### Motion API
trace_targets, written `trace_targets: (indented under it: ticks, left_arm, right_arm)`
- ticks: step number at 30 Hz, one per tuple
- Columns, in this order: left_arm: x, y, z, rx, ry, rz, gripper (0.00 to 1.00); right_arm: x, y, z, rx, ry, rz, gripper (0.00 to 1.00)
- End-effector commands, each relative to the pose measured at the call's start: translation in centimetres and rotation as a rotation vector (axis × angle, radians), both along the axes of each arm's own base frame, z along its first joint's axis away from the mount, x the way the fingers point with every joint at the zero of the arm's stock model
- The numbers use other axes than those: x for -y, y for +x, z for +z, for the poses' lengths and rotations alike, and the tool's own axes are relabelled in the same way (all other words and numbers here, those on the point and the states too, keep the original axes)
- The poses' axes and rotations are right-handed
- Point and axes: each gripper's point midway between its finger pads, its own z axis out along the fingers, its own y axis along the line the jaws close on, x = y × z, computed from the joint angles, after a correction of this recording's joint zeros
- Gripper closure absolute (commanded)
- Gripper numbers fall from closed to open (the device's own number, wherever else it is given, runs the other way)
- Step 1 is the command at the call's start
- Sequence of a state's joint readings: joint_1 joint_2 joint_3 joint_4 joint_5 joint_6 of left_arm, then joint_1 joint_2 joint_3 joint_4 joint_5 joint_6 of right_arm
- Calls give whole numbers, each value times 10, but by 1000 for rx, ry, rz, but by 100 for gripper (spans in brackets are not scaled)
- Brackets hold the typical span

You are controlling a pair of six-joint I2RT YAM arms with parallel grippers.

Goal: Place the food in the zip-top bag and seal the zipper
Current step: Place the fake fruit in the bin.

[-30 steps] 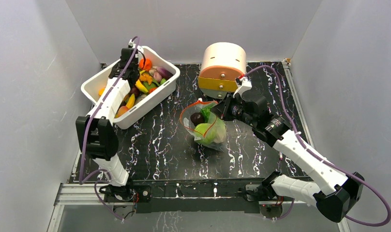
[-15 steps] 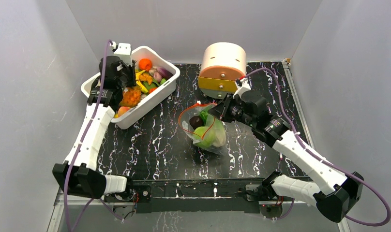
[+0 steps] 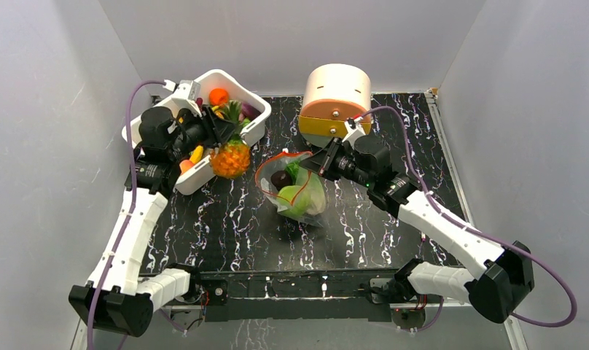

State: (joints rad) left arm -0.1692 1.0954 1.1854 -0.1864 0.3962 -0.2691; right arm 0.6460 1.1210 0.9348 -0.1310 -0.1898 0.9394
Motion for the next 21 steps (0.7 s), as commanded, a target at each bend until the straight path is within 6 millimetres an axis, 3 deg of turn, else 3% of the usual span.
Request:
trace_targets:
  ticks: [1,7,10,16,21]
  left_arm:
    - [40,-35,46,83,-191,-187,81]
    - [64,-55,52,66,-383,-288,81]
    - [64,-50,51,57,-425,-262,80]
    - [67,-42,67,118,-560,-259,81]
    - [61,-31,60,181,-625,-212,82]
  right_arm:
    - [-18,6,64,137,205,41,100]
    - [-24,15,64,127,215,25,100]
    - [-31,14,63,115,234,47,100]
    - [-39,11,59,72,270,63,100]
    - [-42,10,66,75,302,71,100]
